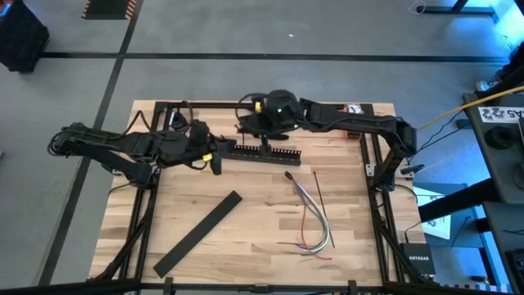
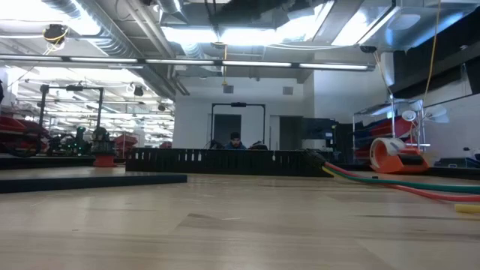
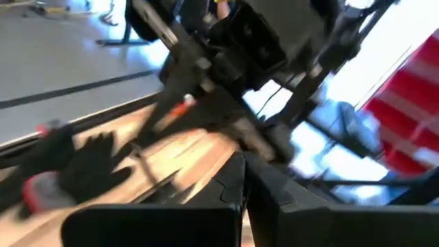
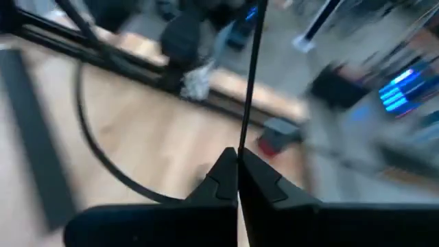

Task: Ziptie cables
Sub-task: Prepare the black zip tie

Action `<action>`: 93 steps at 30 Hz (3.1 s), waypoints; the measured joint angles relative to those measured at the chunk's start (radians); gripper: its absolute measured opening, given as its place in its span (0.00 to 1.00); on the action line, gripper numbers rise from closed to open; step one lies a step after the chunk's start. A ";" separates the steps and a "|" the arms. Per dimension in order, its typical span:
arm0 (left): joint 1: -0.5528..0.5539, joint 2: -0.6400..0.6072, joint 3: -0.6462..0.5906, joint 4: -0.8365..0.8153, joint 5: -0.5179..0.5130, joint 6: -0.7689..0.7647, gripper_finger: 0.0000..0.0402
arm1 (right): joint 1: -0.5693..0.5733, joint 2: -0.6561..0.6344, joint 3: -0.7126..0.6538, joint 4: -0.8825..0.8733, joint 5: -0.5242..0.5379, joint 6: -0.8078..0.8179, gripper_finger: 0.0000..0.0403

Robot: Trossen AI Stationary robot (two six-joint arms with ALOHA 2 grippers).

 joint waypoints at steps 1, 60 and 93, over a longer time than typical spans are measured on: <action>0.000 0.002 0.000 -0.037 0.000 0.002 0.00 | -0.001 0.006 -0.018 -0.014 -0.019 0.041 0.00; -0.033 0.165 -0.200 -0.196 0.065 -0.062 0.01 | 0.024 0.277 -0.429 0.346 0.048 0.609 0.47; 0.049 0.165 -0.200 -0.215 0.209 -0.083 0.09 | 0.006 0.233 -0.428 0.300 0.007 0.575 0.37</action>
